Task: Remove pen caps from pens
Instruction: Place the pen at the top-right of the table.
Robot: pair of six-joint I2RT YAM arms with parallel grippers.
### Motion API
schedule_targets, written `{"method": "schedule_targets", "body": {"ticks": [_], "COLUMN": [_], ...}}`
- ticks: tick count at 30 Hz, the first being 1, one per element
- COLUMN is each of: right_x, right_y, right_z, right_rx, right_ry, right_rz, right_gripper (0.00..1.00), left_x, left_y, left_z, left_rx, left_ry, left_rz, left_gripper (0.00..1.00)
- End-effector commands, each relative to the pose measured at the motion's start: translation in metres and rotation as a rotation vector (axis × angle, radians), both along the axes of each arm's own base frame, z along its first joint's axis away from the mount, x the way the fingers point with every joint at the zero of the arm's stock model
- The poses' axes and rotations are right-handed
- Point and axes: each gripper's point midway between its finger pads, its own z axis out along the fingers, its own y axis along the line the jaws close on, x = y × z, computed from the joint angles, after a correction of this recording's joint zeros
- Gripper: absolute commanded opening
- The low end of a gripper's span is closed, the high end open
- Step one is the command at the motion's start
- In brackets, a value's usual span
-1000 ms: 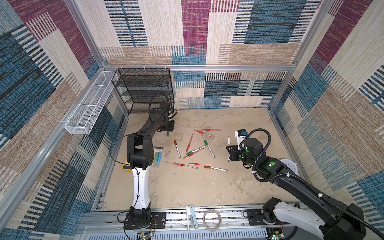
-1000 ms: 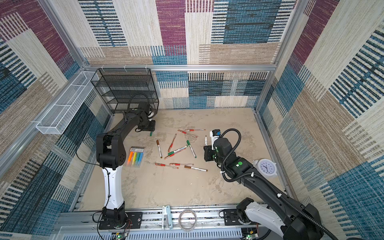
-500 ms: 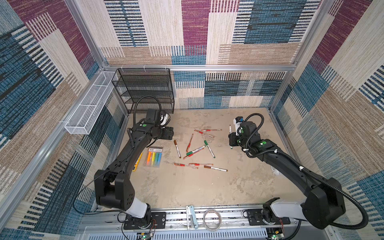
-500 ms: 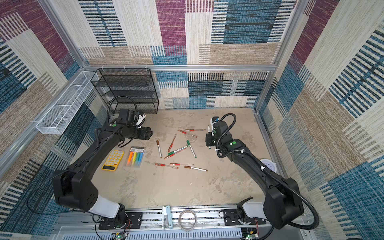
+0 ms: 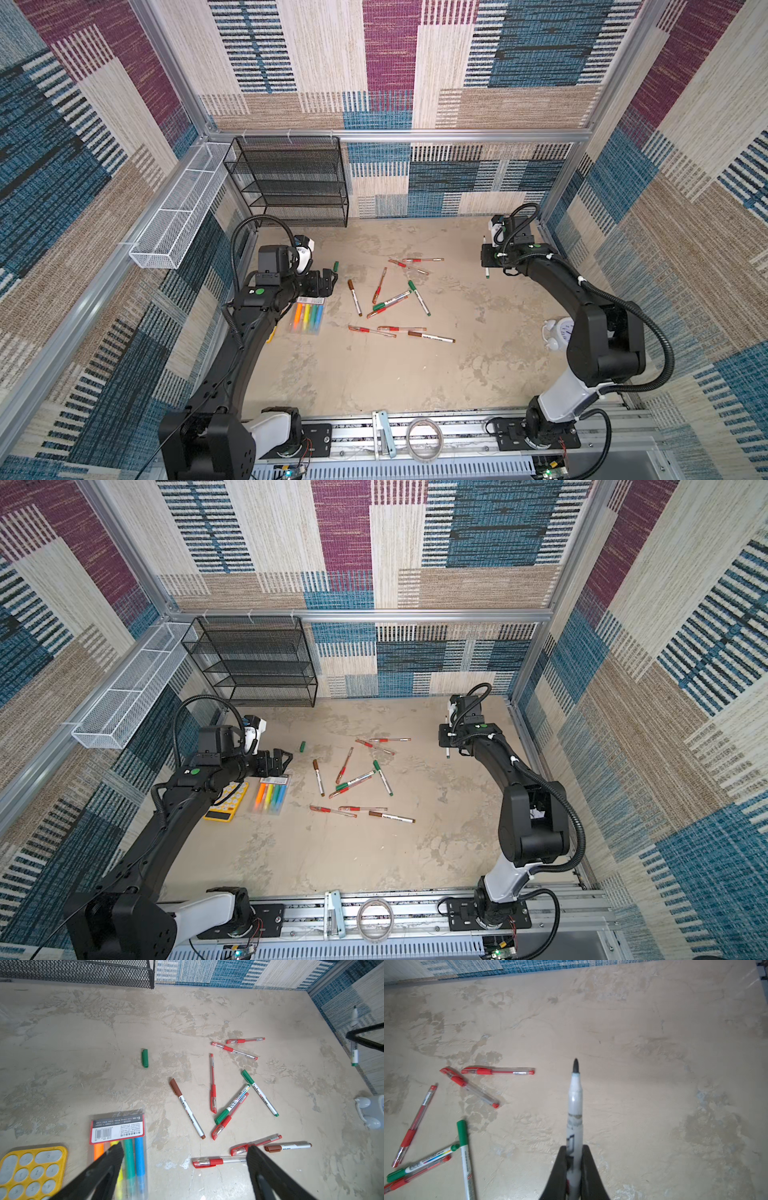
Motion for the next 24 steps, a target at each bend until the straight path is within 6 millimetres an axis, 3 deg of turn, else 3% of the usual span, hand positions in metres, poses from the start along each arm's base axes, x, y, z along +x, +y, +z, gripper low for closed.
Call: {"method": "schedule_targets", "body": {"ticks": [1, 9, 12, 24], "right_x": [0.009, 0.048, 0.060, 0.063], "right_y": [-0.004, -0.044, -0.057, -0.071], "right_z": [-0.014, -0.056, -0.059, -0.116], "right_rx": [0.004, -0.163, -0.178, -0.143], "right_ry": [0.041, 0.151, 0.154, 0.255], "right_rz": [0.025, -0.043, -0.057, -0.084], "right_gripper": [0.01, 0.02, 0.02, 0.04], "left_x": [0.004, 0.003, 0.002, 0.003], "left_y": [0.000, 0.002, 0.003, 0.013], "left_z": [0.013, 0.018, 0.021, 0.023], "left_rx": [-0.022, -0.028, -0.019, -0.026], "left_ry": [-0.053, -0.067, -0.081, -0.086], "left_rz": [-0.007, 0.000, 0.002, 0.031], "left_gripper": [0.96, 0.96, 0.96, 0.96]}}
